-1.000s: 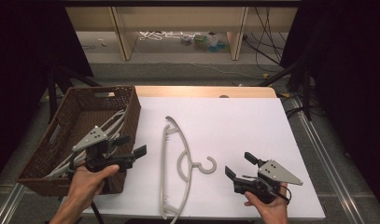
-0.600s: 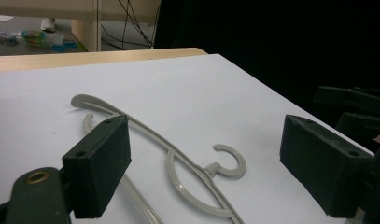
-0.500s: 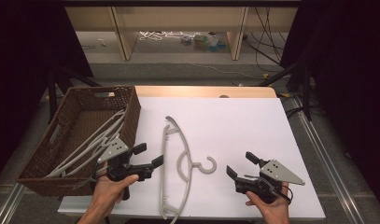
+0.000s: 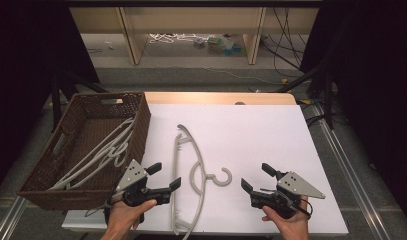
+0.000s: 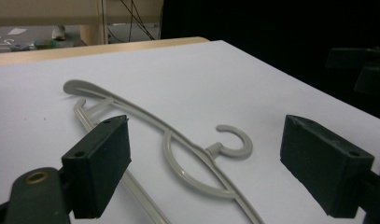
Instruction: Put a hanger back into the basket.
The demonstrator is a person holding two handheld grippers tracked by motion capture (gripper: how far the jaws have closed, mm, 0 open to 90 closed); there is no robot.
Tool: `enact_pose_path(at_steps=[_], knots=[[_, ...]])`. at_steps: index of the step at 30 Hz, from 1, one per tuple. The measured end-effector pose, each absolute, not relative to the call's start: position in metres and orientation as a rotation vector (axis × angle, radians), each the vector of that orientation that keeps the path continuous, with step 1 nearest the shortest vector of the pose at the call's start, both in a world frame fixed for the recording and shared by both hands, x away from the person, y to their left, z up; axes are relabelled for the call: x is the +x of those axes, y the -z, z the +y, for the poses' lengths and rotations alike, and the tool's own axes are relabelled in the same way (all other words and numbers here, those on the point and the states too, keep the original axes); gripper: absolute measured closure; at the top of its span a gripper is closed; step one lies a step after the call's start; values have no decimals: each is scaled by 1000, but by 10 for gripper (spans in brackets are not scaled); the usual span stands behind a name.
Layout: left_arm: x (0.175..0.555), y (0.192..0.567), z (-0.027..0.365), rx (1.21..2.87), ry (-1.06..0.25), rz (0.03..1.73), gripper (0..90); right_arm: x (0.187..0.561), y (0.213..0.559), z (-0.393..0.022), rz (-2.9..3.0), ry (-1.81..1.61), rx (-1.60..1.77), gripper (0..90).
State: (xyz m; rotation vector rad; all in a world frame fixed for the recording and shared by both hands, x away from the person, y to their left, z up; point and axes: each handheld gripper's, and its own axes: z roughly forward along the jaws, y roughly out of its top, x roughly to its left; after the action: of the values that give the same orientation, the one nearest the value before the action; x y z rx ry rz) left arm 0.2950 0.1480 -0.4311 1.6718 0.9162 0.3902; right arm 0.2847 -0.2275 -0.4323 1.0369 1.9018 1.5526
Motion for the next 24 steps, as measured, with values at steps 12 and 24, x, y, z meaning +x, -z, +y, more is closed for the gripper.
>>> enact_pose_path(at_steps=[12, 24], knots=[[296, 440, 143, 1720, -379, 919, 159, 284, 432, -228, 1903, -1545, 1024, 159], [293, 448, 128, 1831, -326, 877, 159, 283, 430, -224, 1915, -1541, 1010, 158]])
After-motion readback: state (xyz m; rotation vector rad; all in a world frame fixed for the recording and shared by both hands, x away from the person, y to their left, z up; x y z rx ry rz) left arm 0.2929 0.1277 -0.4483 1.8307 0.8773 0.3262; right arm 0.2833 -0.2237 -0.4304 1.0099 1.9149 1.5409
